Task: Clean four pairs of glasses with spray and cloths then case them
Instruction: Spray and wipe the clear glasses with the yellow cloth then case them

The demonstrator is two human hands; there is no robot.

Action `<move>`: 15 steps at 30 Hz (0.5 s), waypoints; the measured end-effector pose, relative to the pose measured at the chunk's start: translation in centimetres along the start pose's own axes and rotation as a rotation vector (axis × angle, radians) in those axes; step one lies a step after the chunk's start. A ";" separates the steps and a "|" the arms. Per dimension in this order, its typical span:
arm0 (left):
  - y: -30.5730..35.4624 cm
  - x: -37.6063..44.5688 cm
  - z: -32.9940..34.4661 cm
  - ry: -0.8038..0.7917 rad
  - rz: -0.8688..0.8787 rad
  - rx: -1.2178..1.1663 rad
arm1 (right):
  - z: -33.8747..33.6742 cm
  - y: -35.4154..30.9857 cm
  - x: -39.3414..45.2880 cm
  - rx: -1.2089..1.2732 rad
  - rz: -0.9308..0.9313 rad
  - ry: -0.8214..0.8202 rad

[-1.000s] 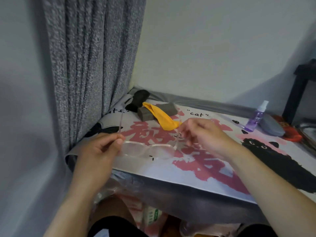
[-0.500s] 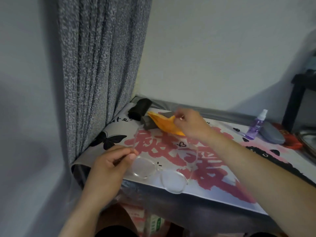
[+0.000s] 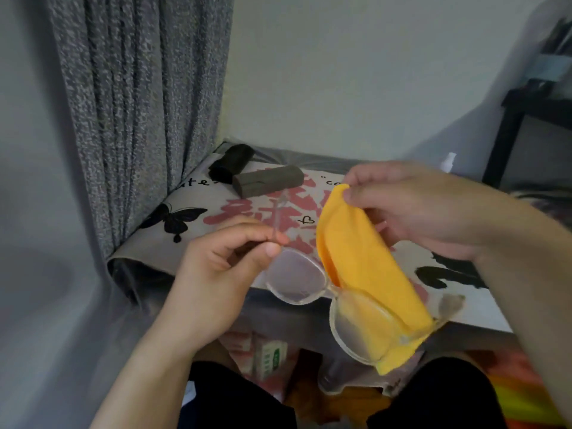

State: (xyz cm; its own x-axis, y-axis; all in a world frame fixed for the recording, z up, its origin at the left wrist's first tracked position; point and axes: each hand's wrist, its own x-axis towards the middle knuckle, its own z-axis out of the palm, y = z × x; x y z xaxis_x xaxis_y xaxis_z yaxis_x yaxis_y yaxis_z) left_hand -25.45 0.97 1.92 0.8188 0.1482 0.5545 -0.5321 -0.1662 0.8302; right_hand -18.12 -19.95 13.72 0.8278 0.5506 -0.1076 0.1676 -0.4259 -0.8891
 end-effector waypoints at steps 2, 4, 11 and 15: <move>0.1 -0.2 0.5 -0.049 0.041 -0.004 | 1.6 0.9 -0.6 0.073 -0.018 -0.039; 0.2 -0.4 0.8 -0.079 0.071 0.008 | 2.7 1.8 -1.0 0.129 -0.057 -0.032; -0.4 -0.3 0.9 -0.102 0.141 0.052 | 4.3 4.5 -1.8 0.445 -0.058 -0.091; -0.5 -0.4 1.4 -0.114 0.149 0.047 | 5.8 5.7 -1.0 0.516 0.002 -0.001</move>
State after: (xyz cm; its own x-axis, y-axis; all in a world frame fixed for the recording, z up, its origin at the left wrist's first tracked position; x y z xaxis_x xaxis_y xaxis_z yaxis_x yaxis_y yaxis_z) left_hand -25.23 -0.39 1.21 0.7520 0.0074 0.6591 -0.6412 -0.2238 0.7340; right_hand -21.06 -18.76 6.16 0.8272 0.5511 -0.1094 -0.1200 -0.0171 -0.9926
